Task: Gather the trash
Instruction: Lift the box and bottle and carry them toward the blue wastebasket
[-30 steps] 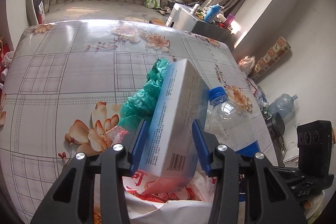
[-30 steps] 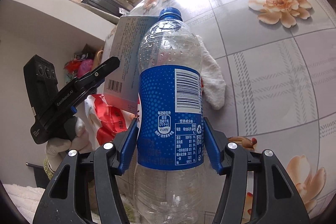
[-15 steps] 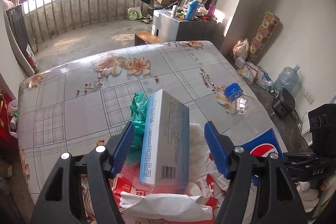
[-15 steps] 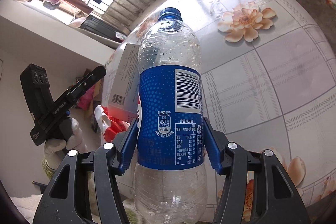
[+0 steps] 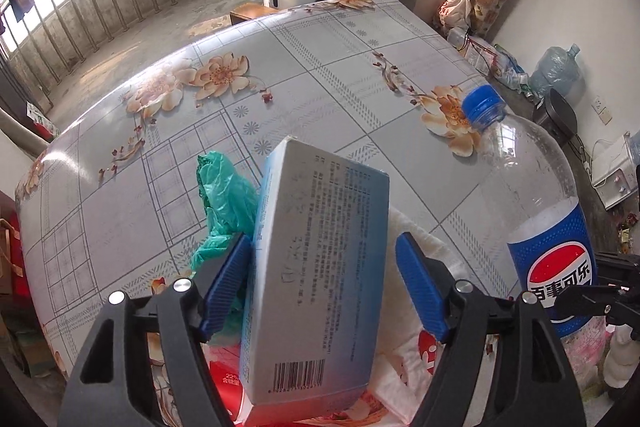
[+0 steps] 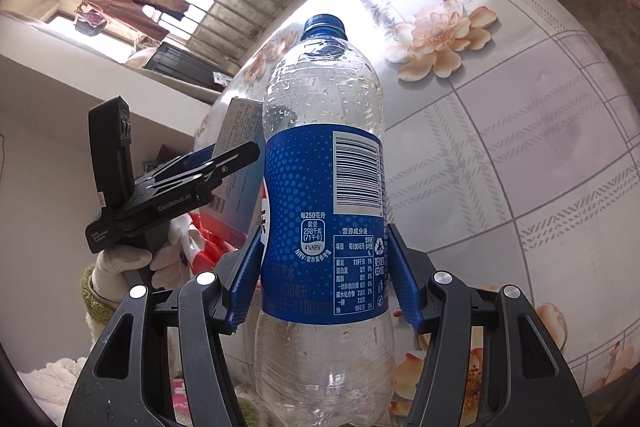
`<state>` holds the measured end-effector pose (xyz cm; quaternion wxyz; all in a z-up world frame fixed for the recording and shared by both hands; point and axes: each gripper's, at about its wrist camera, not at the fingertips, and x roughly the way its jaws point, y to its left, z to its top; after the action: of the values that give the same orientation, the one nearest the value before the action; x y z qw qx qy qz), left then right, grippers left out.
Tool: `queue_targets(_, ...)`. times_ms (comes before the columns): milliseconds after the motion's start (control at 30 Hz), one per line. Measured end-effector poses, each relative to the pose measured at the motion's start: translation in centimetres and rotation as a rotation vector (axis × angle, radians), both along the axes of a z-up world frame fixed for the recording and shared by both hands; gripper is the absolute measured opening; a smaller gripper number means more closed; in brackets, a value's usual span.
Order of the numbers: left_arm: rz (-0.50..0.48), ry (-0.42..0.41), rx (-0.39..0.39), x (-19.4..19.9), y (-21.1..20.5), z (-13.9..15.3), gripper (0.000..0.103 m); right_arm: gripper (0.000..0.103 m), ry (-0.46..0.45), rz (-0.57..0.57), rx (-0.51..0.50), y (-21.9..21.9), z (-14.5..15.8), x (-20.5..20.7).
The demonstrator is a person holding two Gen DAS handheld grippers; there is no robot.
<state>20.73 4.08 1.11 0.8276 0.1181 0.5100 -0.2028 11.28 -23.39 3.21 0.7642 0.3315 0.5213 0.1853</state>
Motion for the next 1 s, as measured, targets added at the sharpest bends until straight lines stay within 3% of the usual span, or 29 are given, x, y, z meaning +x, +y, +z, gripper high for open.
queue_targets(267, -0.123, -0.068, 0.22, -0.8, -3.6, -1.7, 0.074, 0.056, 0.018, -0.026, 0.025, -1.4, -0.5, -0.1)
queue_targets(600, -0.189, -0.077, 0.304, -0.7, -5.7, -3.2, 0.073, 0.056, 0.021, -0.068, 0.054, -2.8, -0.4, -0.9)
queue_targets(800, -0.193, -0.109, 0.232, -1.0, -5.4, -2.3, 0.073, 0.056, 0.006, -0.097, 0.084, -3.4, -0.1, -1.7)
queue_targets(1000, -0.117, -0.137, -0.001, -1.7, -3.8, 2.3, 0.072, 0.056, -0.029, -0.131, 0.137, -5.0, 0.1, -2.6)
